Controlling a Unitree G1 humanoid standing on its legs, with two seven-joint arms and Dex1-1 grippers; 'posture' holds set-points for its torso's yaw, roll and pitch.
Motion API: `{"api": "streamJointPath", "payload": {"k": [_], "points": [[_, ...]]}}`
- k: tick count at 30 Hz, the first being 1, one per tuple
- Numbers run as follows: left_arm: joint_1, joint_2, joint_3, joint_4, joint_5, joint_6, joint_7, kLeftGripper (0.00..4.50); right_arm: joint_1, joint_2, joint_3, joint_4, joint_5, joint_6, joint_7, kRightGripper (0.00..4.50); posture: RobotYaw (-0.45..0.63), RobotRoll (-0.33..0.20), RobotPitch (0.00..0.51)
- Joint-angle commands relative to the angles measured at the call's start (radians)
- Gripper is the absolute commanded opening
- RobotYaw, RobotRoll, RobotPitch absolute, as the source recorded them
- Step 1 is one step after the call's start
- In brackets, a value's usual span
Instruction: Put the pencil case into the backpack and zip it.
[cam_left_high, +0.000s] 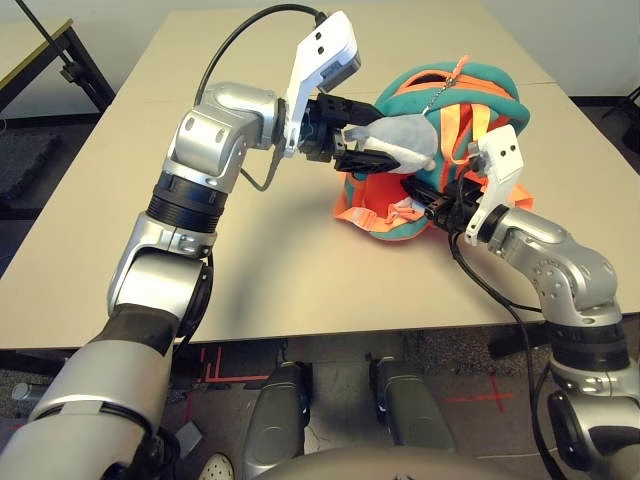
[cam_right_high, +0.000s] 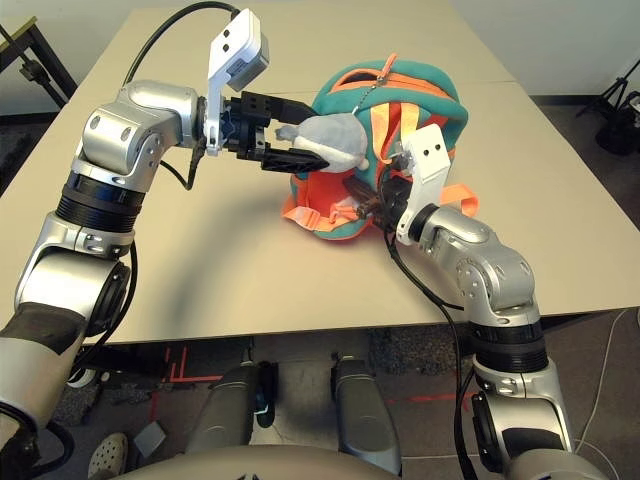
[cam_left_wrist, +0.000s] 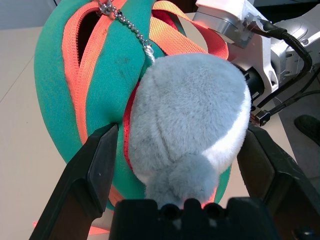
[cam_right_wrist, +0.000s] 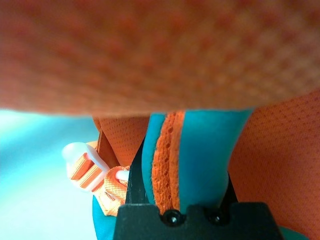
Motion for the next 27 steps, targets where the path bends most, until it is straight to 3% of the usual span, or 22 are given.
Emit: {"api": "streamJointPath", "payload": {"k": [1,9,11,15,20,24,27], "points": [[0.002,-0.007,-0.012,0.011,0.004,0.023,0.001,4.46,0.016,0.007,0.023,0.022,-0.01,0.02,0.005,0.28,-0.13,0.0,0.128],[0.01,-0.015,-0.004,0.017,0.013,0.017,0.025,4.46,0.016,0.01,0.026,0.026,-0.012,0.017,0.008,0.28,-0.13,0.0,0.131],[0.006,-0.022,-0.003,0.03,0.022,0.004,0.035,4.05,0.017,0.01,0.026,0.025,-0.012,0.018,0.007,0.28,-0.13,0.0,0.132],[0.007,-0.023,-0.008,0.032,0.023,-0.005,0.025,4.5,0.019,0.011,0.026,0.023,-0.013,0.019,0.006,0.28,-0.13,0.0,0.133],[0.011,-0.026,-0.007,0.033,0.02,-0.004,0.021,4.5,0.022,0.01,0.026,0.02,-0.016,0.018,0.006,0.28,-0.13,0.0,0.134],[0.014,-0.029,-0.002,0.033,0.009,0.008,0.016,3.53,0.023,0.01,0.027,0.022,-0.018,0.017,0.006,0.28,-0.13,0.0,0.134],[0.014,-0.028,-0.002,0.03,0.008,0.011,0.014,2.38,0.021,0.011,0.028,0.024,-0.019,0.016,0.006,0.28,-0.13,0.0,0.134]]}}
